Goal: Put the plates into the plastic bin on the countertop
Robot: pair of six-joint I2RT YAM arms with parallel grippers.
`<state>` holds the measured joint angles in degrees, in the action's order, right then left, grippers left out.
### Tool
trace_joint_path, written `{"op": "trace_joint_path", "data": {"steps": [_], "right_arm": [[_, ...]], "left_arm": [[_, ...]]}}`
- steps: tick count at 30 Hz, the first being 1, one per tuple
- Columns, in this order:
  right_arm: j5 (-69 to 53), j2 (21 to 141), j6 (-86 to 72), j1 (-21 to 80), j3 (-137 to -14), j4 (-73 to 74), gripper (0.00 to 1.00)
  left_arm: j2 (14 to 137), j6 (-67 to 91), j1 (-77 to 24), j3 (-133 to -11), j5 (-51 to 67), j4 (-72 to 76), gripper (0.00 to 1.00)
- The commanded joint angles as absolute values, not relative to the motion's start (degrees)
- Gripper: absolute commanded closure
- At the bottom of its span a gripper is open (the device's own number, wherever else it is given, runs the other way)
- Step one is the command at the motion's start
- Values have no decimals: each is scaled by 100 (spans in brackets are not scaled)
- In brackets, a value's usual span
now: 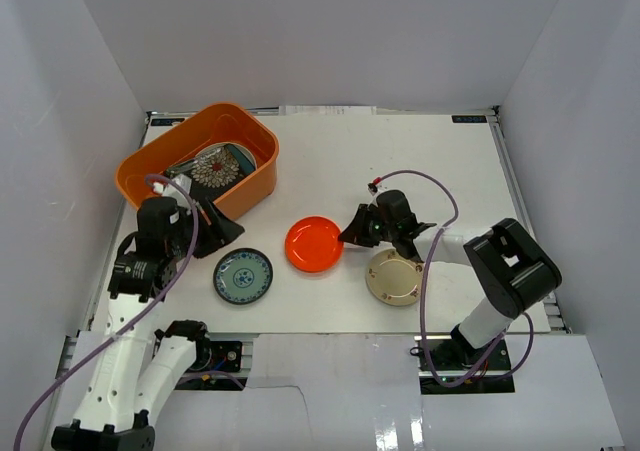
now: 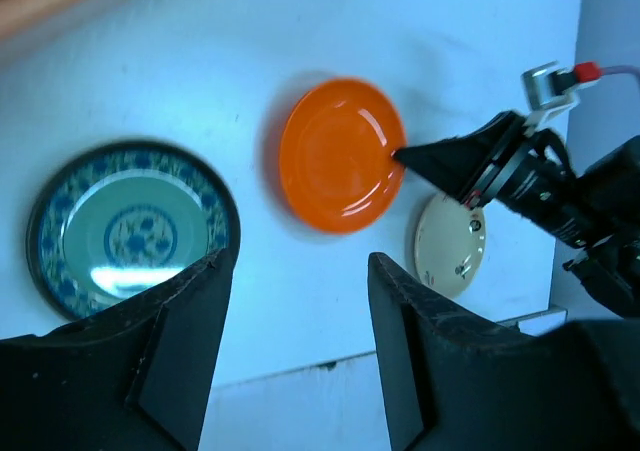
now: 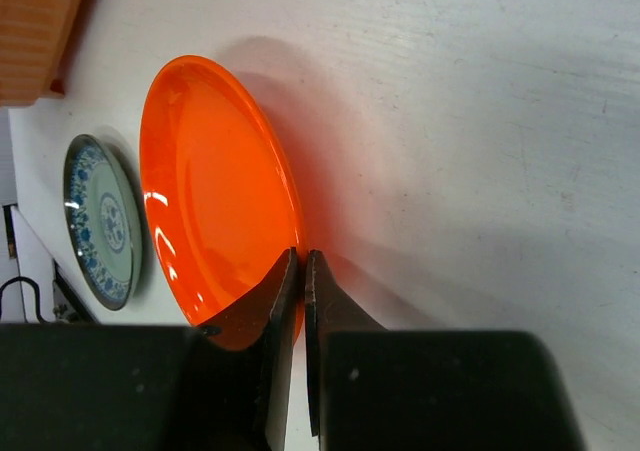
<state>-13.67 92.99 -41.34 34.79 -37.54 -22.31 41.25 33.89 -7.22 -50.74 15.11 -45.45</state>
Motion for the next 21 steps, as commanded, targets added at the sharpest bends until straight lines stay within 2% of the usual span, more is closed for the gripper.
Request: {"op": "trace_joint_path", "data": {"steps": [1,7,9,15,18,21], "right_arm": [[-1616,8895,-4166,3402,-3648,-2864,92],[-1995,8754,-4359,3314,-3323,-3383,92],[-2100,8666,-4359,3287,-3200,-3445,92],[-2399,8122,-4342,2962,-2910,-3472,92],[-2627,7876,-4359,2751,-2830,-3463,92],[-2751,7726,-4342,2663,-2821,-3437,92]], "left_arm": [[3595,4173,-756,-4948,1302,-5999,34],[3542,4858,-756,-4378,493,-6671,25],[3559,5306,-756,-4106,580,-6513,22],[3761,5932,-756,-3402,-174,-5942,18],[4024,6257,-756,-2920,244,-5442,9],[4375,6512,-765,-2470,492,-4967,10]]}}
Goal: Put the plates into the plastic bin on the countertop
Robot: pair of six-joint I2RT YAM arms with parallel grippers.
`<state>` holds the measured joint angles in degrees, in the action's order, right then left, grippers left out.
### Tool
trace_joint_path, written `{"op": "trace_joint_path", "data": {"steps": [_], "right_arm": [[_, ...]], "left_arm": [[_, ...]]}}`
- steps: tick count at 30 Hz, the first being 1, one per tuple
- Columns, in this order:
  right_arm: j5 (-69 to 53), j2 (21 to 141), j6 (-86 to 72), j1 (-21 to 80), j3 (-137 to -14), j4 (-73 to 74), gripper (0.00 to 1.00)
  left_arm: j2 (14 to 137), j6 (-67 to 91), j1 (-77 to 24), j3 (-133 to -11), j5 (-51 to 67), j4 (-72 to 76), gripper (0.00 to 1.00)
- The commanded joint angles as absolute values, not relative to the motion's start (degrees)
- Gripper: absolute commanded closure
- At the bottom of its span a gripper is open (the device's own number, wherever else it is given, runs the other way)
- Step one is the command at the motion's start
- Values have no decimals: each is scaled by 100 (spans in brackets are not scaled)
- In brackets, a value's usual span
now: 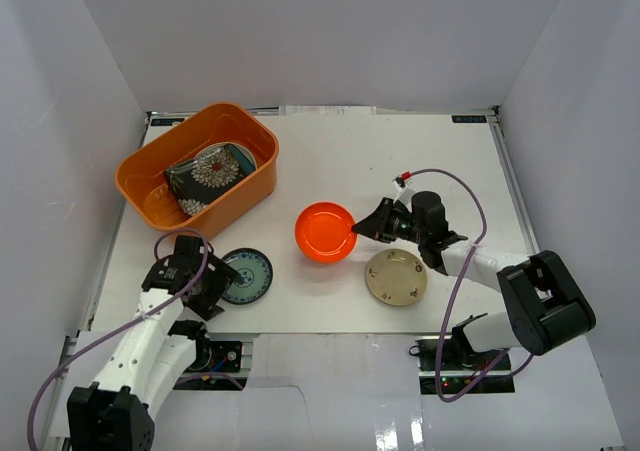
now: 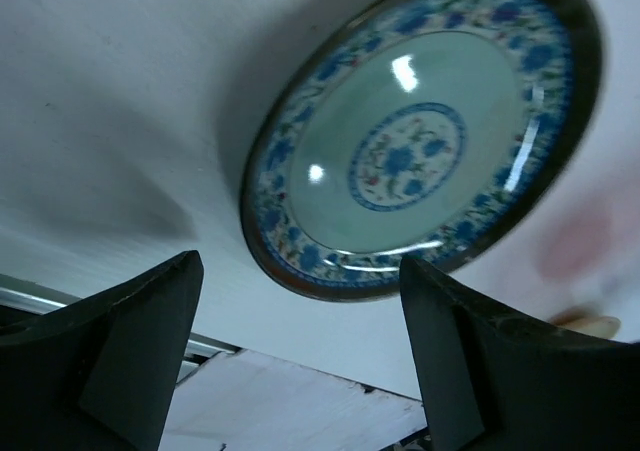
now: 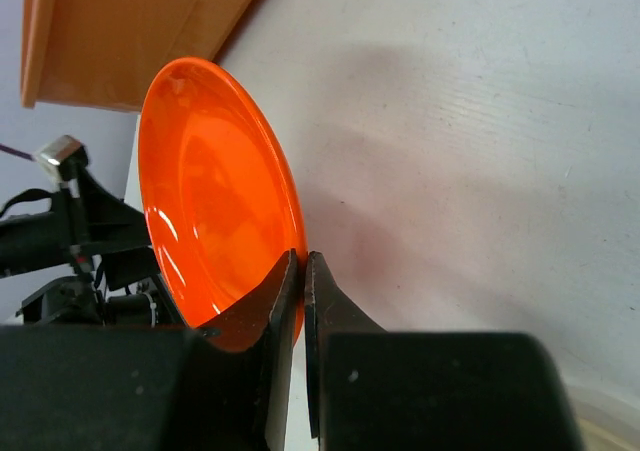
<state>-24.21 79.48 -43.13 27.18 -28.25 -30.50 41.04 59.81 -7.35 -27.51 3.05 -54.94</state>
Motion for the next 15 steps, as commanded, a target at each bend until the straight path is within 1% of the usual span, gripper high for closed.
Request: {"op": "trace_joint_path", "data": {"steps": [1,6,7,9,10,13,14,15], "right_arm": [[-2803,7699,-4342,2654,-2813,-3428,92],[-2900,7699,-4298,2654,-2821,-3437,92],[-2953,7751,-4307,2654,-2839,-3437,92],[-3006,7787,-4315,2654,-2856,-3471,92],[-3058,7796,-4342,2654,-2848,-3515,92],[-3111,7709,-4403,2654,-2830,-3524,92],[-3111,7647,-4421,2646,-2821,-3516,92],[-3103,7586,-4438,2646,-2830,-3507,92]], "left_arm": [[4438,6539,-765,-2452,449,-4940,11],[4833,6539,-773,-2303,448,-4747,15],[4877,6548,-791,-2277,440,-4633,21],[4957,6548,-791,-2128,352,-4465,27],[5018,6557,-791,-2066,334,-4239,42],[5089,6513,-835,-1978,299,-4034,68],[5063,6478,-844,-1986,325,-4017,81],[5019,6451,-870,-1978,343,-3999,88]]}}
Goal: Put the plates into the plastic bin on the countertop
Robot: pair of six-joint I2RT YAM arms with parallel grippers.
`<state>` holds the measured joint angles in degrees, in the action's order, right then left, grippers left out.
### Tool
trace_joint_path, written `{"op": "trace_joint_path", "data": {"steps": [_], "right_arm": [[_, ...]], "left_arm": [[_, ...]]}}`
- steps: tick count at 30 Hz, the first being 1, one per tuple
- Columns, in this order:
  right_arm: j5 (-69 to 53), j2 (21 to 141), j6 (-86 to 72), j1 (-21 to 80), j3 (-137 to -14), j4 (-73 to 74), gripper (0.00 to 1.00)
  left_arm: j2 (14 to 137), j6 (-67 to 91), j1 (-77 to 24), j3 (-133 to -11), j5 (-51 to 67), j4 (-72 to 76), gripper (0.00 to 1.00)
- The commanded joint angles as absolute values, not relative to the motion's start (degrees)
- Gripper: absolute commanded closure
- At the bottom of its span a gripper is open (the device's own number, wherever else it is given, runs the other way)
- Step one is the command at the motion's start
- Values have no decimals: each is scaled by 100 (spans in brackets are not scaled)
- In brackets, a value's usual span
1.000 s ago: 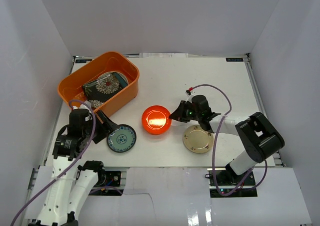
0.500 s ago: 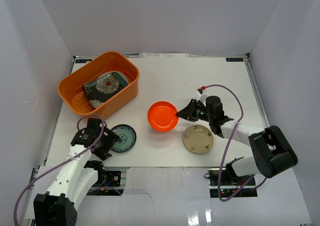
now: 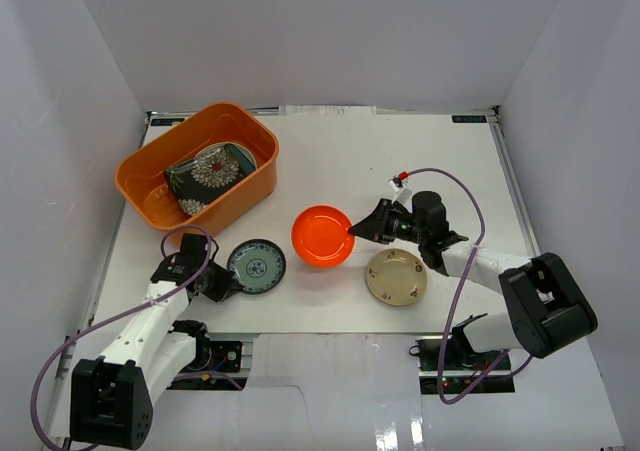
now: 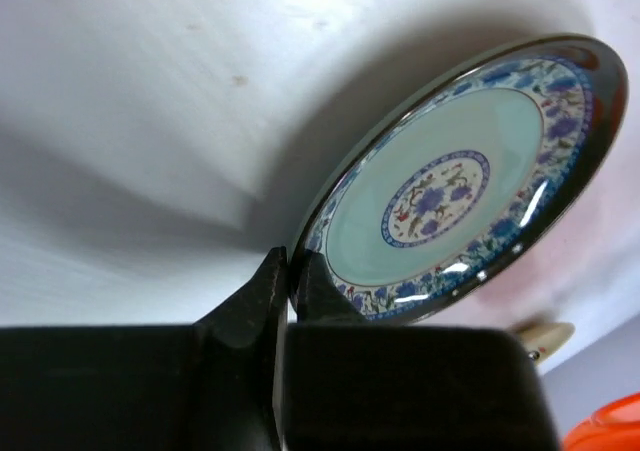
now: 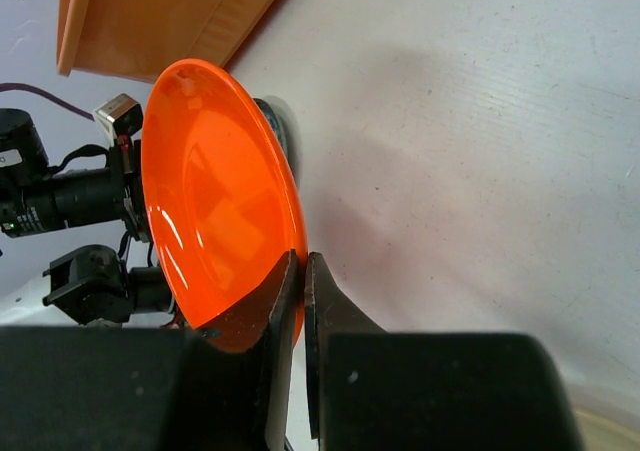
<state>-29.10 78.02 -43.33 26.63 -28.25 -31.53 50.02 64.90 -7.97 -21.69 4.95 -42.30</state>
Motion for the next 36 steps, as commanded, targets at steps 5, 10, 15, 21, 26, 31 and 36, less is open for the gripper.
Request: {"op": "trace_joint_path", "data": {"steps": [5,10,15,21,26,31,36], "right_arm": [[-3164,7023,-4605,2400,-3128,-3200,92],[-3164,6417,-4676,2084,-3987,-2682,92],[-3366,6451,-4947,1767,-5368,-2505,92],[-3129,6688,-4764,1819,-6661,-2005,92],[-2945,7188,-4510,2170,-6934,-1679,92],[-2550,8172,-3982,2987,-7953,-985,92],[-2294,9367,-3780,3374,-9164,-599,92]], "left_arm": [[4712,6232,-888,-1898,957,-3797,100],[4316,5775,-1106,-2416,1520,-3342,100],[4166,5160,-1388,-4084,1015,-2954,100],[4665,4677,-1389,-5236,-348,-2331,100],[6341,4280,-960,-6002,-1231,-2031,100],[7039,4510,351,-6046,-524,-1388,100],[7549,4307,834,-5872,-826,-1547,100]]}}
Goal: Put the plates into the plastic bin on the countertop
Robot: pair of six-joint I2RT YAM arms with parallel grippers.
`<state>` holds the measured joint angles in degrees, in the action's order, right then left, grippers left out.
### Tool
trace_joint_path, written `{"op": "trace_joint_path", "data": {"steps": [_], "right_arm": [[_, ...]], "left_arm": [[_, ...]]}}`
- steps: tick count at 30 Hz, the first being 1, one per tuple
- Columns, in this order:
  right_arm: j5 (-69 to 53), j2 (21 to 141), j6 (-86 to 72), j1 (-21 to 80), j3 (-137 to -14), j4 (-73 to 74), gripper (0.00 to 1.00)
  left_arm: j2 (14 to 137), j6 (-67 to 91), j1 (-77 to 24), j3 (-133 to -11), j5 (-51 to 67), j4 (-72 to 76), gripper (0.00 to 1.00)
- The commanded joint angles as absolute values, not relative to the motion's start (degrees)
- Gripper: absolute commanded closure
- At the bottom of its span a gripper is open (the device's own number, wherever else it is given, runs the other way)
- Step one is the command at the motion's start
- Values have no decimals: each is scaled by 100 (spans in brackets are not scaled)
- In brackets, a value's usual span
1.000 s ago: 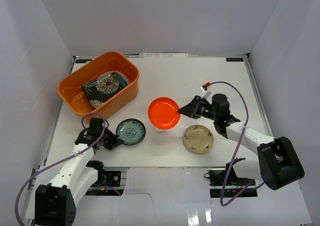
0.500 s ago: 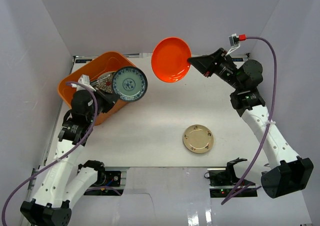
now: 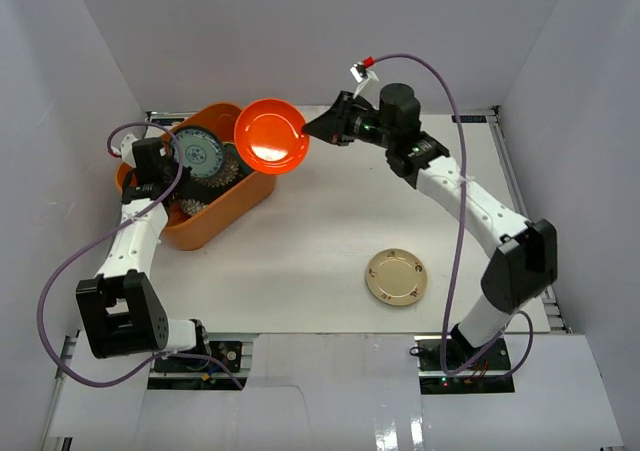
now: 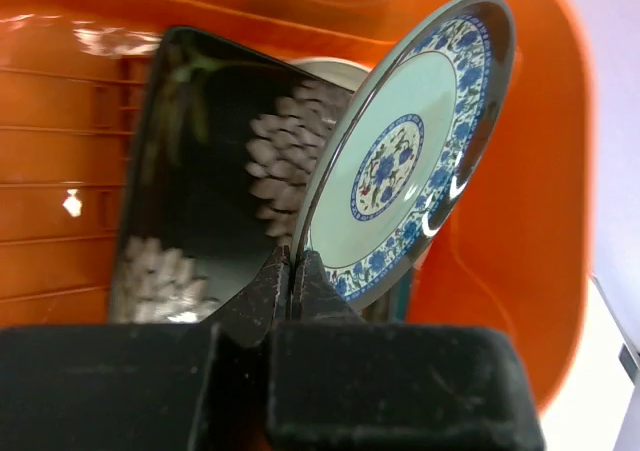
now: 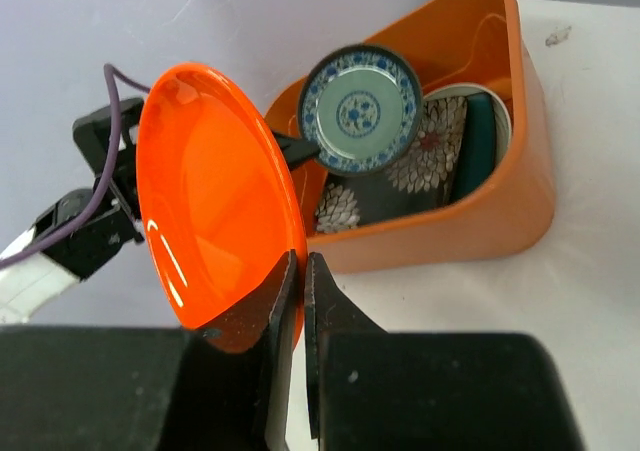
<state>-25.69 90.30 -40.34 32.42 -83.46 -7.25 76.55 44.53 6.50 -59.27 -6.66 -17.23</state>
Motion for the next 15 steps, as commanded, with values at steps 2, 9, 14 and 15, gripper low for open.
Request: {"op": "trace_joint_path", "data": {"steps": [2,9,14,15], "right_arm": [[-2224,10122,-3744,3480,-9935,-326,92],[-1511,12151,-3910,3867,-11626,-167,92],[-1275,13015,-4104,4069,-12409,-194,92],[-1248,13295,-4113,4087,-12758,-106,92]], "left_arm": [[7637,4307,949,-5696,-800,-1582,100],[7858,4315,1151,-5626,-1151,-1995,60],[7463,4245,1195,-5449,-923,-1863,17],[7375,4219,1195,-5449,-853,-1828,14]]}}
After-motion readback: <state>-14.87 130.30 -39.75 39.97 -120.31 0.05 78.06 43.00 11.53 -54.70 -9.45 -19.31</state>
